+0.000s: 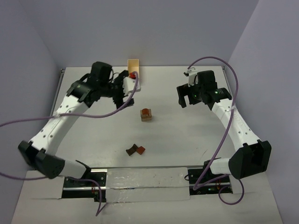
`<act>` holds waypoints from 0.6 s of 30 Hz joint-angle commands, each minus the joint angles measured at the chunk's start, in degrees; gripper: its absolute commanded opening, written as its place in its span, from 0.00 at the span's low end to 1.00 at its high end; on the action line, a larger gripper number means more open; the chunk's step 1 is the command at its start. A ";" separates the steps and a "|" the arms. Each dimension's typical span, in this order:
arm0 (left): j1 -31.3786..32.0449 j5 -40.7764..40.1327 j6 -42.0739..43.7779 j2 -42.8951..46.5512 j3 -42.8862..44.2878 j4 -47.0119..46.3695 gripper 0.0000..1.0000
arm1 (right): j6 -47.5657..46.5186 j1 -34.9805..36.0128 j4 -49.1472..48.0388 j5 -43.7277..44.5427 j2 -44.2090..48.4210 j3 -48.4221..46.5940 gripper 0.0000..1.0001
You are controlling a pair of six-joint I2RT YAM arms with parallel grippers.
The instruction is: Build the wood block tower
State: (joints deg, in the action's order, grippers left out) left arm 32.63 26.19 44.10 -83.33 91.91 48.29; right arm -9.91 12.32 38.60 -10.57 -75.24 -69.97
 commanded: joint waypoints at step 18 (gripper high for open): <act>14.12 3.46 35.36 11.89 -40.30 7.86 0.95 | -1.37 -0.45 1.05 -5.43 4.32 2.39 0.99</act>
State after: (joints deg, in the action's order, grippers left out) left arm 43.19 30.53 71.74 -67.60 51.85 58.49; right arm -10.19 12.27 38.70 -14.53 -72.90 -68.02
